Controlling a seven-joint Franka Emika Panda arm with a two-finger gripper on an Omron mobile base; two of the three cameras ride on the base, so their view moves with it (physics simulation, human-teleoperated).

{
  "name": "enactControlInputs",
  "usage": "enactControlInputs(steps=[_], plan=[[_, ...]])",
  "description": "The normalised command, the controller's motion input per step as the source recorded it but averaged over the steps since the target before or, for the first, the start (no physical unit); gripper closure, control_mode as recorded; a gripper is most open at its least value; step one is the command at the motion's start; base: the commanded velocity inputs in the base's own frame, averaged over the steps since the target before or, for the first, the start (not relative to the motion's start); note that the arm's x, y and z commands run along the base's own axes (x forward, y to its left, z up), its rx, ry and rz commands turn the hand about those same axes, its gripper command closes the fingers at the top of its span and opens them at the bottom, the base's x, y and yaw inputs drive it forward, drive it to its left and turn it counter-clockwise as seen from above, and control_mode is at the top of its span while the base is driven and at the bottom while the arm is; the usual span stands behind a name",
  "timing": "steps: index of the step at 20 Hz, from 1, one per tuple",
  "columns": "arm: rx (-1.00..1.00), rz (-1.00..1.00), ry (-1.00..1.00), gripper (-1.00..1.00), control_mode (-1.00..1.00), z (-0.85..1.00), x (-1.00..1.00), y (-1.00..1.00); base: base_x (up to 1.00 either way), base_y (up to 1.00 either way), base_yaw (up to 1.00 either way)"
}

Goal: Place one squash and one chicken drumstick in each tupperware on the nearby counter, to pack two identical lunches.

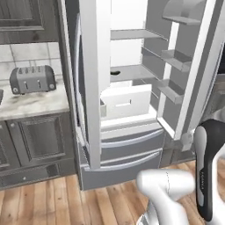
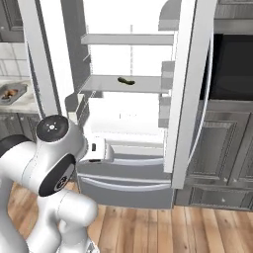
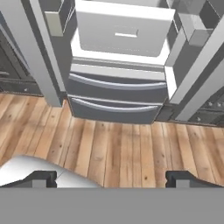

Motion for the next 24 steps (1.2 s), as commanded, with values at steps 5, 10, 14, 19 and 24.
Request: enactControlInputs(steps=[5, 10, 14, 19, 24], plan=[[0.00, 0.00, 0.00, -1.00, 1.00, 0.00, 0.00, 0.00, 0.28, -0.37, 0.00], [0.00, 0.00, 0.00, -1.00, 1.00, 0.00, 0.00, 0.00, 0.60, -0.01, 0.00], [0.00, 0.00, 0.00, -1.00, 1.00, 0.00, 0.00, 0.00, 0.74, 0.00, 0.00], [0.00, 0.00, 0.00, -1.00, 1.00, 0.00, 0.00, 0.00, 0.82, 0.00, 0.00], [0.00, 0.00, 0.00, -1.00, 1.00, 0.00, 0.00, 0.00, 0.97, 0.00, 0.04]])
